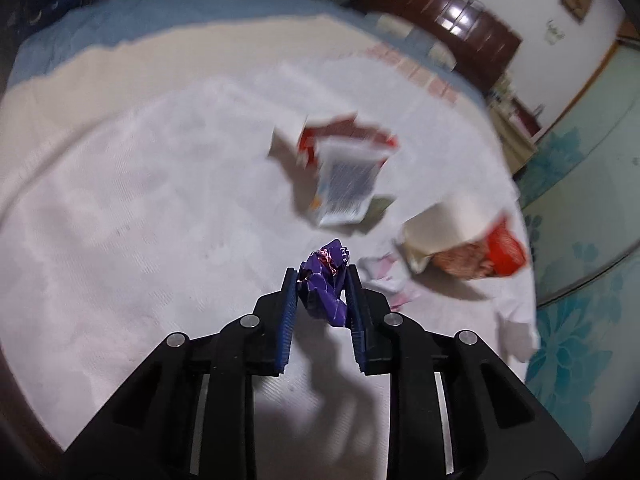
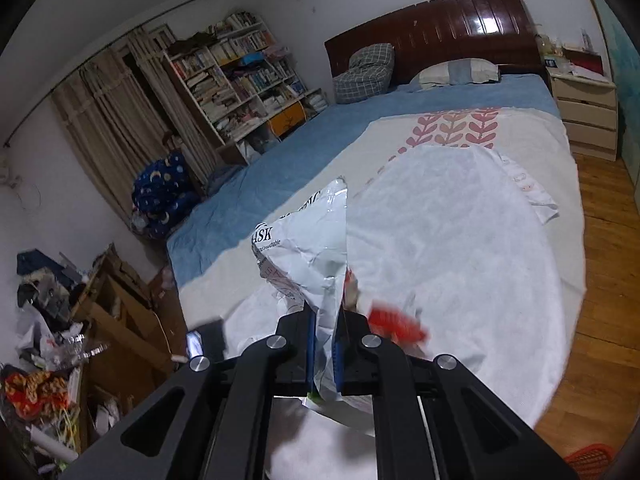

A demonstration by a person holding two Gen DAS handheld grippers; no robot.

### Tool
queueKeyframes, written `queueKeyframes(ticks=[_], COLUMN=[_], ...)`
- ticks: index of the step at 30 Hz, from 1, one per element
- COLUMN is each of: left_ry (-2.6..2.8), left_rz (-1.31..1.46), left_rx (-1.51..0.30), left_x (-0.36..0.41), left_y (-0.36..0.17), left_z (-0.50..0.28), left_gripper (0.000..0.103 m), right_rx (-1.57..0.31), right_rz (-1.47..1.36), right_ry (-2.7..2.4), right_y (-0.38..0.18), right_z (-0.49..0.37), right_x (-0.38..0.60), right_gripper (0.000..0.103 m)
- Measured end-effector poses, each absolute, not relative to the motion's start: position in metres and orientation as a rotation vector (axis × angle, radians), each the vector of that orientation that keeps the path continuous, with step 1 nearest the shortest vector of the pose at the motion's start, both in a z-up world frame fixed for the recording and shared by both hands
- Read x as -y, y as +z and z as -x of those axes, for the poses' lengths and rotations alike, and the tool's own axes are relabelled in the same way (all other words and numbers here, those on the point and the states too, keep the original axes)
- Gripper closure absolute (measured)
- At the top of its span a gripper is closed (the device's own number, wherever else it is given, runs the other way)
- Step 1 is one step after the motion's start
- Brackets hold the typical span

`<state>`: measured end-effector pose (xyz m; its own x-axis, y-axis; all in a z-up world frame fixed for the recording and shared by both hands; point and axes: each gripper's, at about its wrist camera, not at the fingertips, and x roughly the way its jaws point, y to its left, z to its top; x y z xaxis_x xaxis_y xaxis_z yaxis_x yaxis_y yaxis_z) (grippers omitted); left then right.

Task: Collect trash
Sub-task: 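Carry wrapper and packet to the red wastebasket and open both grippers over it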

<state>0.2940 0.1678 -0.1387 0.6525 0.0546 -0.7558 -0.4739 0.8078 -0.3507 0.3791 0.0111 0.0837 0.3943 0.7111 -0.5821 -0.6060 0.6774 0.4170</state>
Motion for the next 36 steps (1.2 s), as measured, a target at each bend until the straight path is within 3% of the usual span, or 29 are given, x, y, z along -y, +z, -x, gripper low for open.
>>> queueKeyframes(ticks=[8, 20, 26, 36], left_ry=[0.213, -0.119, -0.263, -0.421], left_rz=[0.386, 0.196, 0.163, 0.051], left_rx=[-0.649, -0.559, -0.633, -0.744], left_x=[-0.104, 0.080, 0.167, 0.280], left_y=[-0.046, 0.047, 0.028, -0.017], left_z=[-0.234, -0.262, -0.281, -0.288], left_gripper=[0.079, 0.079, 0.079, 0.079], right_rx=[-0.774, -0.680, -0.749, -0.739], right_rz=[-0.110, -0.281, -0.489, -0.509], right_ry=[0.823, 0.662, 0.614, 0.382], right_y=[0.113, 0.121, 0.078, -0.001], right_z=[-0.313, -0.274, -0.283, -0.263], right_x=[0.091, 0.297, 0.385, 0.485], right_gripper=[0.094, 0.094, 0.094, 0.094])
